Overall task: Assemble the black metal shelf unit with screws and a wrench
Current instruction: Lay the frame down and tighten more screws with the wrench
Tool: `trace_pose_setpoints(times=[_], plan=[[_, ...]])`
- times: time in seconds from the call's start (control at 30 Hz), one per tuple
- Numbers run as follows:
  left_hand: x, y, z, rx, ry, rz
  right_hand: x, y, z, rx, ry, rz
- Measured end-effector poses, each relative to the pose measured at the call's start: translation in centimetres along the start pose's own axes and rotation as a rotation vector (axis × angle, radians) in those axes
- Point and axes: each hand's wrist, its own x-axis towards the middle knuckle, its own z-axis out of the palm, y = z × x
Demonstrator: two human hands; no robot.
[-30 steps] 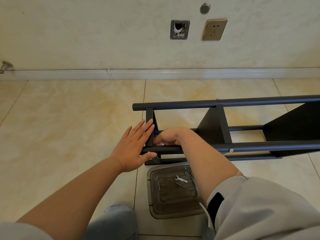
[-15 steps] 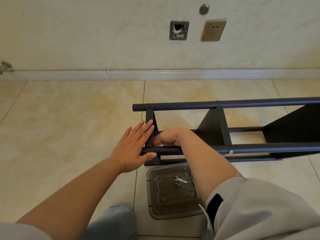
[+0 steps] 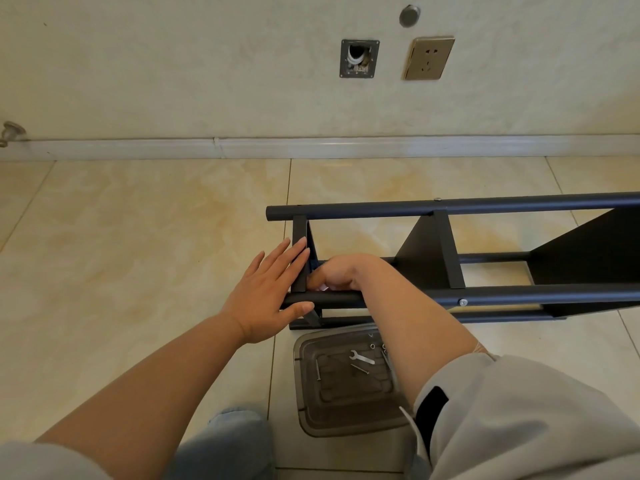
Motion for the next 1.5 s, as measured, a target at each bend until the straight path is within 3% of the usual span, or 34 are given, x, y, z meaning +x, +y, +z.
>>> trace_pose_setpoints(times=[1.5], plan=[[0.17,0.19,0.19,-0.015,0.004,-0.037,0.12,0.36,-0.33,-0.002,-0.050,-0.036]])
